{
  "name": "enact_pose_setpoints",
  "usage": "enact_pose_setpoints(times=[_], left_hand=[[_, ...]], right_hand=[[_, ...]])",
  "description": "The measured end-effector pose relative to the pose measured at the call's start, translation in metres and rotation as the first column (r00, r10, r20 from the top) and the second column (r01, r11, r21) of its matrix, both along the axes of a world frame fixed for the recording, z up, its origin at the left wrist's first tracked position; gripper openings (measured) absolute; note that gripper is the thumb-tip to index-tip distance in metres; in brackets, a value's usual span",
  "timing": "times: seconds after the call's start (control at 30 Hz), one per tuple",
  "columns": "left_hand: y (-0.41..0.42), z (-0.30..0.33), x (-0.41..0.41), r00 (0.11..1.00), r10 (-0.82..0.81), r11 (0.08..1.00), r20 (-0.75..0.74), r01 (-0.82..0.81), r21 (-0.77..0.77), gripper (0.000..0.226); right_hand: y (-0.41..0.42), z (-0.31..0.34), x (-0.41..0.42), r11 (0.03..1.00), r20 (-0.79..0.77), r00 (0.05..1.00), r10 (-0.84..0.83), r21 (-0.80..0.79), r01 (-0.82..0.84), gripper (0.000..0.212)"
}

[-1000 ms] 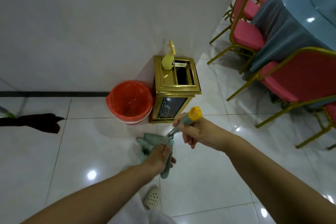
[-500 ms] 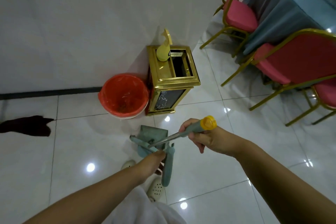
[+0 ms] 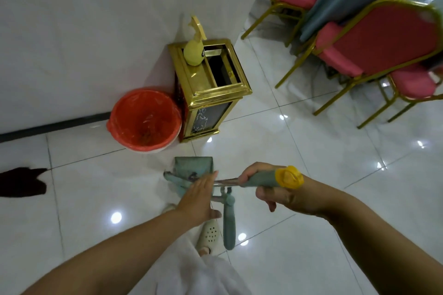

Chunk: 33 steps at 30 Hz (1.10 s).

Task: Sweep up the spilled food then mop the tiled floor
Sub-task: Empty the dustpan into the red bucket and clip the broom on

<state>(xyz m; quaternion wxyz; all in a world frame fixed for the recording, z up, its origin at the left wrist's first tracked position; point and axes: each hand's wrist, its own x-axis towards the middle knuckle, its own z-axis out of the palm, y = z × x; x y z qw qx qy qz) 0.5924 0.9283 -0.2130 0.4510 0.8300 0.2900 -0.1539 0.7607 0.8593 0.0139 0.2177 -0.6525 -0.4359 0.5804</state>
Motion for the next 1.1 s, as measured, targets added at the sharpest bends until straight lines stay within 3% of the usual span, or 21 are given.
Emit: enact_pose_setpoints(times=[0.13,0.27,0.43,0.53,0.77,0.9,1.03,1.1], left_hand=[[-0.001,-0.004,0.013,0.991,0.004,1.000,0.135,-0.004,0.000,0.098],[0.000,-0.010,0.024,0.987,0.015,1.000,0.161,-0.017,0.008,0.085],[0.006,-0.014,0.025,0.968,-0.013,1.000,0.249,0.016,-0.011,0.048],[0.007,-0.018,0.021,0.959,-0.002,1.000,0.282,-0.002,0.015,0.036],[0.004,-0.024,0.023,0.939,0.124,0.989,0.321,-0.143,0.037,0.028],[0.006,-0.034,0.026,0.912,0.334,0.941,0.240,-0.308,-0.138,0.026],[0.012,-0.037,0.031,0.900,0.360,0.931,0.244,-0.332,-0.152,0.022],[0.014,-0.036,0.031,0.894,0.336,0.941,0.296,-0.331,-0.070,0.023]], right_hand=[[-0.006,0.009,0.001,0.999,-0.050,0.997,-0.052,-0.006,0.051,0.033],[-0.015,0.016,0.004,0.992,-0.064,0.990,-0.124,-0.032,0.123,0.035],[-0.020,0.016,0.007,0.986,-0.094,0.982,-0.161,-0.061,0.156,0.035],[-0.015,0.014,0.006,0.989,-0.096,0.985,-0.143,-0.041,0.140,0.033],[0.009,-0.002,-0.001,0.974,-0.064,0.981,-0.183,0.124,0.190,0.025],[0.018,-0.012,0.002,0.950,-0.044,0.966,-0.254,0.174,0.258,0.022],[0.024,-0.018,0.002,0.935,-0.029,0.960,-0.277,0.223,0.277,0.021],[0.026,-0.019,0.000,0.924,-0.033,0.954,-0.298,0.241,0.297,0.020]])
